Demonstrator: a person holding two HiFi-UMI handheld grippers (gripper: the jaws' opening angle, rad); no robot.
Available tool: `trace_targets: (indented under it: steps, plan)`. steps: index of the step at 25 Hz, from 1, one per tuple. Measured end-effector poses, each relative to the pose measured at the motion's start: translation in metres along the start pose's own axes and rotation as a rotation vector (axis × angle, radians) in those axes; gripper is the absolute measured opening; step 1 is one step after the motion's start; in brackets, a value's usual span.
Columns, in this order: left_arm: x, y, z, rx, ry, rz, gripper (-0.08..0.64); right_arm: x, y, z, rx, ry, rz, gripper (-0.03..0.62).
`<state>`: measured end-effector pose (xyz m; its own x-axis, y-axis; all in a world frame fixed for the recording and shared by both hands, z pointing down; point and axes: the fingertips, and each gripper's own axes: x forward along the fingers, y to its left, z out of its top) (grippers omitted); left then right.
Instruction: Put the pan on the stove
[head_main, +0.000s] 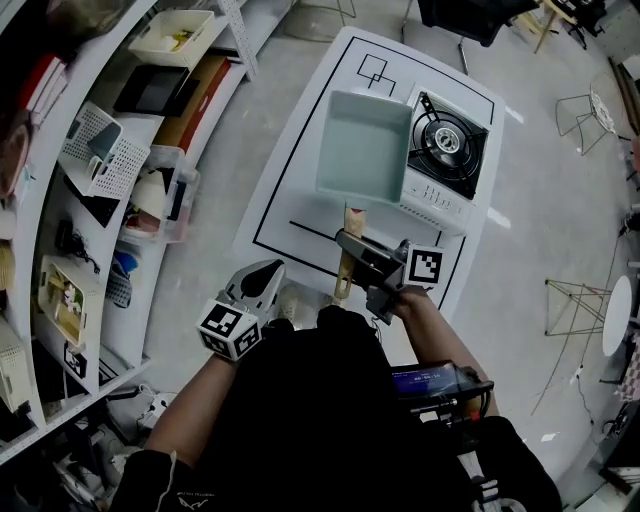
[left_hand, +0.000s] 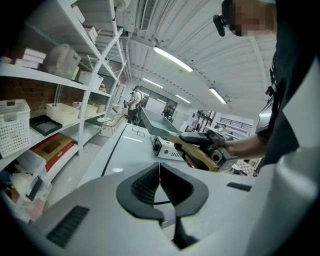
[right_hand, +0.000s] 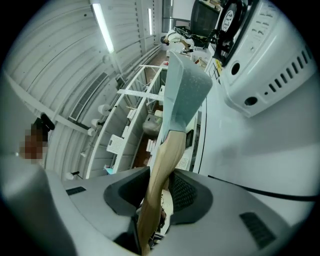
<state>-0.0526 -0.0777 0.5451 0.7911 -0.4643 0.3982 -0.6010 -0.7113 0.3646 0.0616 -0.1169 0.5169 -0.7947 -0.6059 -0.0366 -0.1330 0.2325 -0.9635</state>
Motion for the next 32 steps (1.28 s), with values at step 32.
trace_targets:
  steps: [32]
  plan:
    - [0.096, -0.051, 0.035, 0.094, 0.012, -0.104, 0.011, -0.095, -0.025, 0.113, 0.052, -0.218, -0.070, 0.143]
